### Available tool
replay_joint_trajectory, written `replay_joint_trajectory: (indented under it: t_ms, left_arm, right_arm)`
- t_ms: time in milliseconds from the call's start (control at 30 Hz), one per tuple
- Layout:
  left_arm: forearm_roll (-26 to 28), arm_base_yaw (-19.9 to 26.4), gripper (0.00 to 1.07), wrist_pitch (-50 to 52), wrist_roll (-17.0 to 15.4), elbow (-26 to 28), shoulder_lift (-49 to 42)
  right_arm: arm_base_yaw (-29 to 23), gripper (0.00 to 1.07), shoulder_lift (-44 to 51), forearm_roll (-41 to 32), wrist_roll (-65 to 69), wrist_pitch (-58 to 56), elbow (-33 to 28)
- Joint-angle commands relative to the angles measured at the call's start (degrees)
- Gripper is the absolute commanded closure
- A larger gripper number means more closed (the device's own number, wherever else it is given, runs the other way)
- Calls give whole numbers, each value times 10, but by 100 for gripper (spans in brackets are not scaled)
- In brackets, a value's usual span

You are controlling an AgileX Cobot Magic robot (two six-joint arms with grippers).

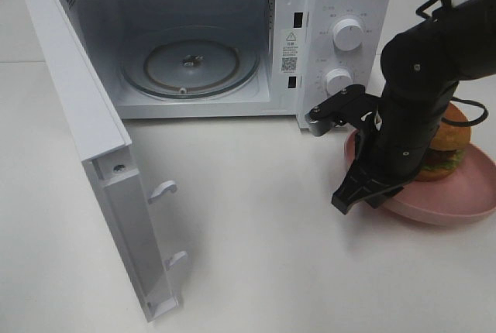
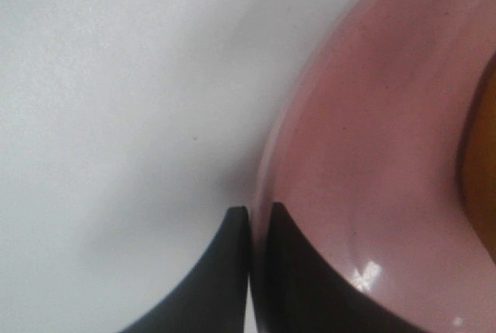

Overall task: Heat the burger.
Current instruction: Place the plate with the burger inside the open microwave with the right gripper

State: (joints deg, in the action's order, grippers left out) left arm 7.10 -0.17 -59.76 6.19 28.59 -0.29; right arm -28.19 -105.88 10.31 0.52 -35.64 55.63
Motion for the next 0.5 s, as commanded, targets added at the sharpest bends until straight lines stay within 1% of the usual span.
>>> replay_joint_trajectory:
  t_ms: [33,133,167,200,267,300,333,367,400,467,500]
  left_arm:
    - [5,2,106,6,-1,-1,-10]
    - [5,2,106,6,-1,-1,-10]
    - [5,2,106,6,-1,-1,-10]
    - [5,2,106,6,-1,-1,-10]
    - [5,2,106,6,-1,-1,-10]
    - [5,2,106,6,-1,-1,-10]
    - [5,2,106,6,-1,-1,-10]
    - [5,2,106,6,-1,-1,-10]
    - [5,2,106,6,-1,-1,-10]
    - [5,2,106,6,-1,-1,-10]
    - [5,2,106,6,-1,-1,-10]
  right_arm:
    - [1,107,20,7,-11,-24,-3]
    - [-4,107,41,10,-20,-32,-7]
    - [-5,107,57,25,-27,-24,-21]
    - [-5,107,57,25,-27,-24,-21]
    - [-10,107,83,40,-32,-10,-55]
    - [-10,107,83,40,-32,-10,-55]
    - [-13,107,102,52,-33,5,-79]
    - [-13,107,102,52,-33,5,-79]
    - [-18,107,120,64,-36,17,-103]
    - [-21,107,127,66,-36,23,-112]
    - [-29,107,142,81,-36,36,-131]
